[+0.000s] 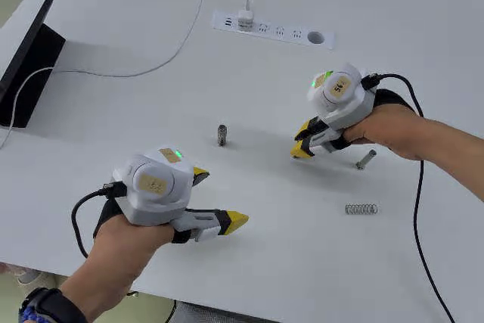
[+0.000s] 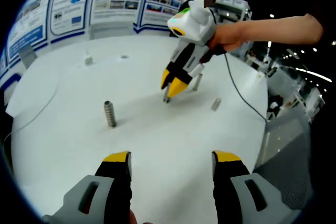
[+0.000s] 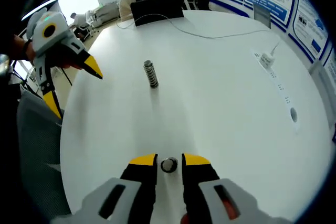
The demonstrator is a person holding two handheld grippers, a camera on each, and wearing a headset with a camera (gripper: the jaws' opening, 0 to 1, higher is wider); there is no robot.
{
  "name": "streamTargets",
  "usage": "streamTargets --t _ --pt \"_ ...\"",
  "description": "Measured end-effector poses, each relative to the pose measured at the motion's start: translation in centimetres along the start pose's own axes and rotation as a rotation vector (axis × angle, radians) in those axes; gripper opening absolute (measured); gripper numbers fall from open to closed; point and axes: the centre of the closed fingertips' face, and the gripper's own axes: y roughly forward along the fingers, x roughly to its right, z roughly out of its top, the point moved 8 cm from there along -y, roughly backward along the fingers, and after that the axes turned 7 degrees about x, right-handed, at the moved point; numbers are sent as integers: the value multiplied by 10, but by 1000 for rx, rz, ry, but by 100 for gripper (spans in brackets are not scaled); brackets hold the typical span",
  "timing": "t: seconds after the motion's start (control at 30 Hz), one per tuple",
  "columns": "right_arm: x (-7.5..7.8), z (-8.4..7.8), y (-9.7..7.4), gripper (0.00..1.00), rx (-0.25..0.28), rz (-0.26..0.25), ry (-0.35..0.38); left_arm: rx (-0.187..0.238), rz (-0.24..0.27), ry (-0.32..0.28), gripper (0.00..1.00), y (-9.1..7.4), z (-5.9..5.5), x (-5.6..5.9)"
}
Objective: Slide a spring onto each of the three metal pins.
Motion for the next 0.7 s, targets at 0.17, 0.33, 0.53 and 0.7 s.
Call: streamTargets --t 0.17,0.33,0.53,0.7 --pt "-2 1 -8 26 20 -5 11 3 2 2 63 -2 2 1" --pt "-3 -3 -17 34 43 -23 34 6 0 3 64 -2 3 5" --pt "-8 -8 -28 38 71 -46 55 17 -2 -3 64 -3 6 10" --pt "-11 -11 -37 44 106 -79 89 21 -1 -4 64 -5 7 13"
